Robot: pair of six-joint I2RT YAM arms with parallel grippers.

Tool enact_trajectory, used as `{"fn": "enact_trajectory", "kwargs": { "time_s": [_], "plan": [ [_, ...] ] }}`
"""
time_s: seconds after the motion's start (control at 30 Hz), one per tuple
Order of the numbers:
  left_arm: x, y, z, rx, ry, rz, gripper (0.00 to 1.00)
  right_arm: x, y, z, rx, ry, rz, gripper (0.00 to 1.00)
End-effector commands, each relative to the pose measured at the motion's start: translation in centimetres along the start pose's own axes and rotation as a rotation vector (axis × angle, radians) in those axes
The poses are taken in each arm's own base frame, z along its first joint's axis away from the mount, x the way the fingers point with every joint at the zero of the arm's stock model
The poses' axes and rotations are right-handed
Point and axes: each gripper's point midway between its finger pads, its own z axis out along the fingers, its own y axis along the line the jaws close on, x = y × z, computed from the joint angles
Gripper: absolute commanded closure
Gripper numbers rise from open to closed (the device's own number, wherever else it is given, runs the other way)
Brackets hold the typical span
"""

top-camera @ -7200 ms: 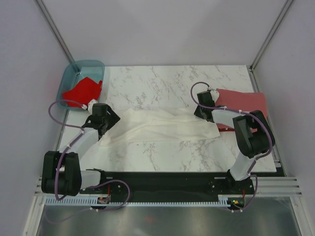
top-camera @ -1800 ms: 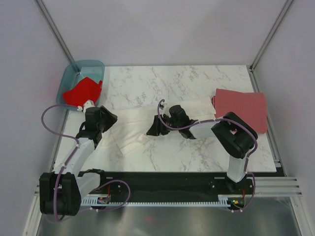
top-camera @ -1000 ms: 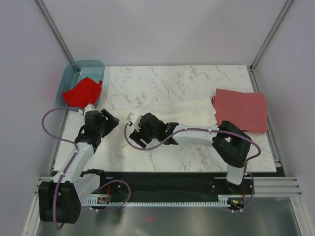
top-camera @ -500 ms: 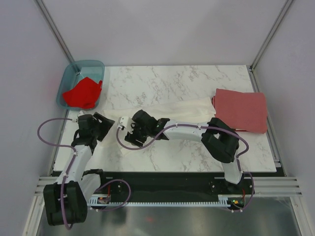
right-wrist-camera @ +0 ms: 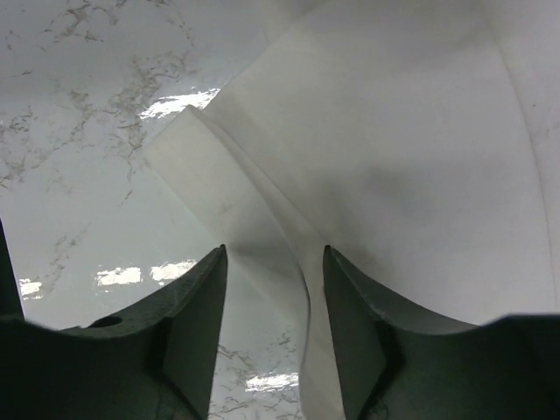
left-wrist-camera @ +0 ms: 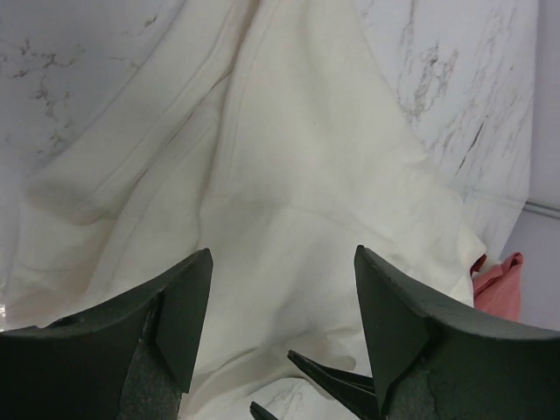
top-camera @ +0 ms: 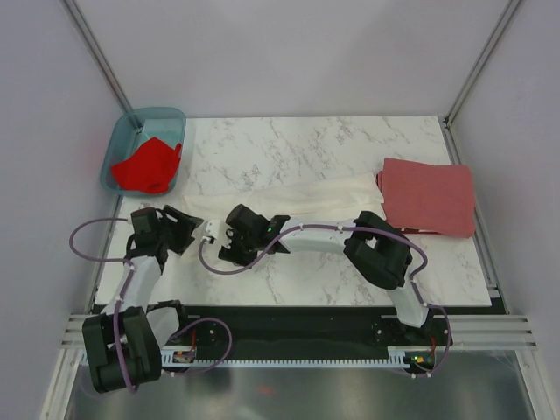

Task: Fold and stack the t-shirts
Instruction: Fold the tshirt

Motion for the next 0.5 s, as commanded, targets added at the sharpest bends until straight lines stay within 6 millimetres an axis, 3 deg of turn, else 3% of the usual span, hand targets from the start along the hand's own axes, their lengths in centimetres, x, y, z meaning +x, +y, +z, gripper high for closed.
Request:
{"fn": "enact_trajectory", "kwargs": {
  "time_s": [0.0, 0.17, 0.2, 0.27, 0.47],
  "plan": [
    [-1.5, -1.1, -1.1, 0.037, -0.082, 0.034, 0.26, -1.3, -0.1, 0.0, 0.009, -0.011, -0.038, 0.47],
    [-2.2, -1.5, -2.1, 0.05, -0.137, 0.055, 0.26, -1.4, 0.4, -0.1, -0.003, -0.008, -0.034, 0.74],
    [-2.3, -1.5, -2.1, 0.049, -0.138, 0.057, 0.26, -1.5, 0.5, -0.1, -0.013, -0.013, -0.033, 0.87],
    [-2.2, -1.5, -2.1, 0.05, -0.133, 0.058, 0.26, -1.8, 0.8, -0.5, -0.023, -0.02, -0.023, 0.99],
    [-2.2, -1.4, -2.1, 0.047, -0.133, 0.062, 0.26, -3.1, 0.6, -1.4, -0.052, -0.07, 0.026, 1.0]
  ]
}}
